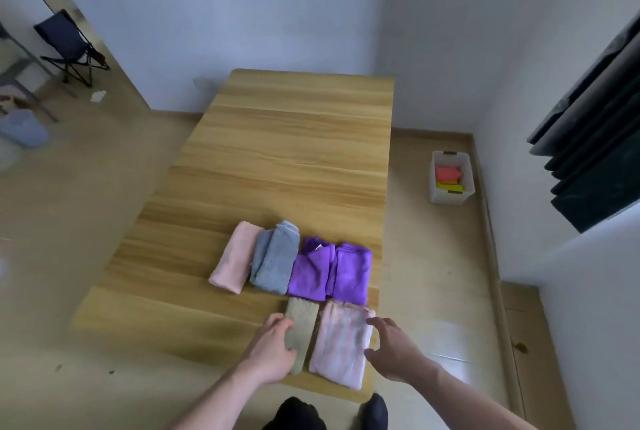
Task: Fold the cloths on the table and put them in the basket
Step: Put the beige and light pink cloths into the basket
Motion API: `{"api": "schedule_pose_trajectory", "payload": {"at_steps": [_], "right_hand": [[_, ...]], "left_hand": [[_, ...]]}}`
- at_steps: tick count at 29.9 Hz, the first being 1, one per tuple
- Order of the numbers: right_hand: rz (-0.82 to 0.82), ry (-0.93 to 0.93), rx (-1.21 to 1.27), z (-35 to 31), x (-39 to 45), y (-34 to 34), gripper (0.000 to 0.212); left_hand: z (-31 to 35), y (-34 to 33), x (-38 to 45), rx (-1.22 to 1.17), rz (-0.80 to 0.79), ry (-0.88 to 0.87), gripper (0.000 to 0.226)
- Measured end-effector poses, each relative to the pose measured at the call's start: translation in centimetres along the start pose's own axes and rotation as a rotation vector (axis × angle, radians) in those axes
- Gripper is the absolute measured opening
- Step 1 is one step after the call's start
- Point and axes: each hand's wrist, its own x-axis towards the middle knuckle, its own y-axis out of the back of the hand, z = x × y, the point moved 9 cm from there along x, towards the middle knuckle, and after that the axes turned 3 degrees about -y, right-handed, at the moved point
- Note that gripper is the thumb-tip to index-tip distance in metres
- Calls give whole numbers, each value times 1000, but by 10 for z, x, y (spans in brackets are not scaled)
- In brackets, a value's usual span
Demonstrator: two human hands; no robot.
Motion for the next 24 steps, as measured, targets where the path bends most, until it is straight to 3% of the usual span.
{"api": "schedule_pose_trajectory", "payload": {"at_steps": [9,18,24], "right_hand": [[109,-110,44,-24,33,-13,71],[179,-199,19,-20,64,-36,82],[278,-256,-40,-16,74,-39,69]], "left_hand": [[-13,6,55,147,-95,-79,76],[-19,-2,83,328,-127,-180,80],[-20,-6,99,345,-101,-148,81]]}}
